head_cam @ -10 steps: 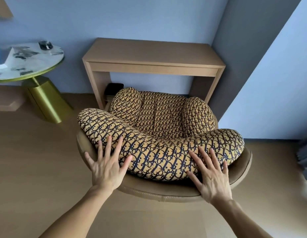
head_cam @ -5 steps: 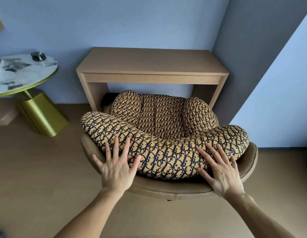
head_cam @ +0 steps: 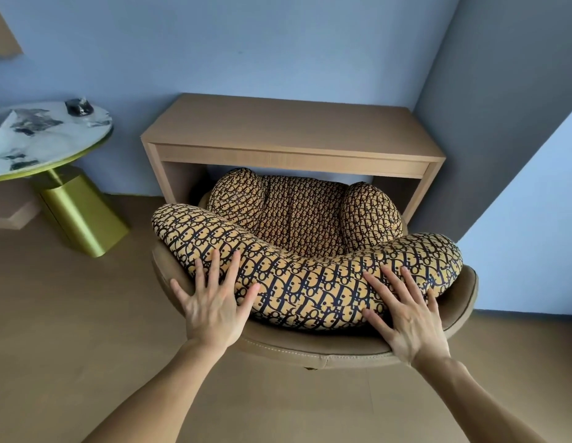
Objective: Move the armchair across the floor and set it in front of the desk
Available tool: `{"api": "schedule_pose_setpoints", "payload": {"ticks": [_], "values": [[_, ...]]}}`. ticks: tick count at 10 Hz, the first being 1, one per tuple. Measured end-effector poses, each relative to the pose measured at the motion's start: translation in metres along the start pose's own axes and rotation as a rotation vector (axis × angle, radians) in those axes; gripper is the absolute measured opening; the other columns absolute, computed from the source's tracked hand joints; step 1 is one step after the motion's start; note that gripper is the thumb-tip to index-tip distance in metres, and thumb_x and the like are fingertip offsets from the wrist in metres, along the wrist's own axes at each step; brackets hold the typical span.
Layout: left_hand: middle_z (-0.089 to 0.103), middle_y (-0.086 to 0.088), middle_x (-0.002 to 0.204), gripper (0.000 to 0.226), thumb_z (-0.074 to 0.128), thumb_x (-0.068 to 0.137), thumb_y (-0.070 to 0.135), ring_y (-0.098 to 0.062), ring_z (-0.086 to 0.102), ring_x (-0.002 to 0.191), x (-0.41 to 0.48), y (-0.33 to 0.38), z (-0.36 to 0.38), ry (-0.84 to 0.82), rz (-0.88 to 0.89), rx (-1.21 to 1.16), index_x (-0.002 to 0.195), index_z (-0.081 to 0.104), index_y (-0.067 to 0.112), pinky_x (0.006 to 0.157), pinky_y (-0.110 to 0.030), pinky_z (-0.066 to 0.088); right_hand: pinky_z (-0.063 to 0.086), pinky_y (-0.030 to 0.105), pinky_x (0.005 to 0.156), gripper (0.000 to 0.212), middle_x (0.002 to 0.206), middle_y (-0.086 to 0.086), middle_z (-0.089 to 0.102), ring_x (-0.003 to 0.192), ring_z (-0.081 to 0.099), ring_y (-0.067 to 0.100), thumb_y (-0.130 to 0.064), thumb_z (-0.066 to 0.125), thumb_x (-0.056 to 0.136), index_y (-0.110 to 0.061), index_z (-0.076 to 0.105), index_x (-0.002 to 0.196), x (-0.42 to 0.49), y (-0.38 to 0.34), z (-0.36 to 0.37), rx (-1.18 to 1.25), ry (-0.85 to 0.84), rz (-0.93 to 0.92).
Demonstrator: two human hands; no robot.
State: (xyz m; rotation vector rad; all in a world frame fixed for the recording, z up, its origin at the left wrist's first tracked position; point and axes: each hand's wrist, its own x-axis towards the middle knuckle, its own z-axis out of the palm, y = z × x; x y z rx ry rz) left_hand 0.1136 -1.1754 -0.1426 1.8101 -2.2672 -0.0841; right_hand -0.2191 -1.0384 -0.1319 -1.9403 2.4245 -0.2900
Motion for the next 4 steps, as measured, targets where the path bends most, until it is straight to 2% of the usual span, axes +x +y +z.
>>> {"api": "schedule_pose_setpoints", "payload": {"ticks": [1,2,3,4], "values": [[0.019,-0.006,0.170,0.078,0.011,0.091,0.082,-0.038,0.018,0.154,0.003,0.007,0.002,-0.027,-0.015,0.007,0.159,0.005,0.045,0.111,-0.077,0.012,0.010,0.068,0.120,0.066,0.168,-0.020,-0.002,0.154,-0.015,0.014,-0.080,0.018,0.091,-0.060,-0.002,0.151,0.008,0.007,-0.002,-0.002,-0.037,-0.013],[0.004,-0.004,0.172,0.080,0.008,0.089,0.085,-0.036,0.006,0.156,-0.006,0.008,-0.003,-0.116,-0.019,0.016,0.158,-0.007,0.046,0.113,-0.077,0.008,0.007,0.072,0.118,0.069,0.168,-0.016,-0.006,0.153,-0.020,0.018,-0.078,0.021,0.092,-0.058,-0.010,0.151,-0.002,0.006,-0.006,-0.052,-0.106,-0.020],[-0.016,0.003,0.171,0.078,0.009,0.085,0.088,-0.030,-0.012,0.156,-0.017,0.010,-0.030,-0.230,-0.041,-0.031,0.152,-0.017,0.056,0.114,-0.076,0.000,0.005,0.073,0.118,0.074,0.169,-0.010,-0.010,0.152,-0.023,0.024,-0.078,0.018,0.090,-0.054,-0.017,0.151,-0.010,-0.003,-0.029,-0.104,-0.192,0.020],[-0.017,0.004,0.170,0.076,0.007,0.084,0.087,-0.031,-0.014,0.156,-0.024,0.021,-0.083,-0.192,-0.048,-0.011,0.152,-0.013,0.059,0.115,-0.075,-0.001,0.004,0.075,0.117,0.075,0.170,-0.007,-0.008,0.153,-0.018,0.030,-0.079,0.017,0.091,-0.051,-0.016,0.152,-0.009,-0.033,-0.072,-0.124,-0.204,-0.032]]}}
